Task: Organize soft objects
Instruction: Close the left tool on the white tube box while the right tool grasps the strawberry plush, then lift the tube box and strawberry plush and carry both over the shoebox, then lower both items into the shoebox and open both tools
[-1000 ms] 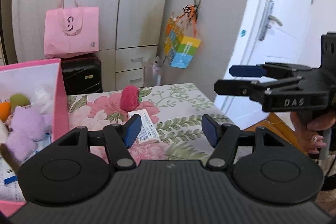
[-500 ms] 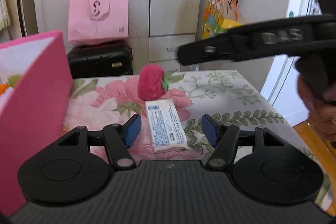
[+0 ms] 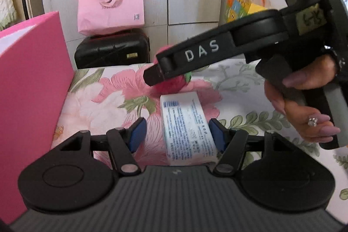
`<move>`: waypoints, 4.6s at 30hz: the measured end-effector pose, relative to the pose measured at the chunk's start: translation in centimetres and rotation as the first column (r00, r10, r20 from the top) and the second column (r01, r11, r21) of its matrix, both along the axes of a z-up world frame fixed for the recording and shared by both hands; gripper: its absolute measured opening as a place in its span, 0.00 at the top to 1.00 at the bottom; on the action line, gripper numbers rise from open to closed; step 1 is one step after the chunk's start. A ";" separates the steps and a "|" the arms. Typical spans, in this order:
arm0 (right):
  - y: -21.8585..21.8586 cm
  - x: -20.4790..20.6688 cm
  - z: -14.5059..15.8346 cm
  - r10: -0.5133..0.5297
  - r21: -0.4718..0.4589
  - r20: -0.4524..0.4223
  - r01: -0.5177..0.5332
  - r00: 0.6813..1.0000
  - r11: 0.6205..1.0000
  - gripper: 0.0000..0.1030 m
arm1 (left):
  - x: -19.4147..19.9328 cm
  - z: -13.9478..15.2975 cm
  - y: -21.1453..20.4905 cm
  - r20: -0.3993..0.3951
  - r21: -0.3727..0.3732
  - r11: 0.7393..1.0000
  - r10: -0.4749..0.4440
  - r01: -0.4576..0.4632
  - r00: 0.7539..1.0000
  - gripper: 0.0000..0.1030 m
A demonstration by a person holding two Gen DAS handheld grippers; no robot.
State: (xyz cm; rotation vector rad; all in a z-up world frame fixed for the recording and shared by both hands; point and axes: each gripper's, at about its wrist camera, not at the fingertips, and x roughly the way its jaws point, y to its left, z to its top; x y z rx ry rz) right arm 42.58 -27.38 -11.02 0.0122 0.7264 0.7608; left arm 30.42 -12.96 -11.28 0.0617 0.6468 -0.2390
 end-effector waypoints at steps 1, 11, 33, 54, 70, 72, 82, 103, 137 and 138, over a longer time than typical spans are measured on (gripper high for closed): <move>-0.1 0.1 -0.2 -0.007 0.009 -0.005 0.007 1.000 1.000 0.30 | -0.1 0.0 0.0 0.001 0.003 1.000 0.003 -0.003 1.000 0.44; -1.0 -1.2 0.1 -0.019 0.013 0.048 0.019 0.999 1.000 0.51 | -0.2 0.1 0.1 0.015 0.019 1.000 -0.011 0.011 1.000 0.63; -5.5 -9.1 3.0 -0.205 -0.008 0.122 0.207 0.971 0.978 0.51 | -5.1 2.2 1.2 0.037 0.000 1.000 -0.028 0.028 0.999 0.63; -4.1 -18.2 1.6 -0.280 -0.011 0.085 0.282 0.956 0.959 0.50 | -12.6 5.1 5.8 0.057 -0.083 0.995 -0.049 0.054 0.997 0.63; -1.0 -25.9 2.1 -0.230 -0.072 0.070 0.235 0.971 0.969 0.50 | -18.7 4.4 11.8 -0.039 -0.167 0.981 -0.109 0.101 0.993 0.63; -0.5 -26.5 2.4 -0.214 -0.068 0.063 0.218 0.975 0.974 0.50 | -19.4 4.7 12.8 -0.043 -0.181 0.977 -0.120 0.110 0.992 0.63; 3.9 -29.1 4.9 0.006 -0.005 -0.006 -0.006 1.000 1.000 0.50 | -21.9 6.3 18.2 -0.080 -0.204 0.972 -0.137 0.118 0.987 0.63; 14.1 -23.7 14.8 0.038 -0.044 0.318 -0.025 0.947 0.999 0.49 | -15.2 15.9 24.3 0.196 -0.153 0.988 0.002 0.029 0.981 0.63; 21.4 -5.5 9.1 0.078 -0.135 0.214 -0.049 0.974 0.990 0.47 | 5.4 10.6 27.6 -0.088 -0.151 0.981 0.106 -0.118 0.991 0.60; 21.4 -5.4 9.1 0.076 -0.129 0.211 -0.049 0.974 0.990 0.47 | 5.2 10.7 27.6 -0.077 -0.140 0.982 0.116 -0.126 0.990 0.57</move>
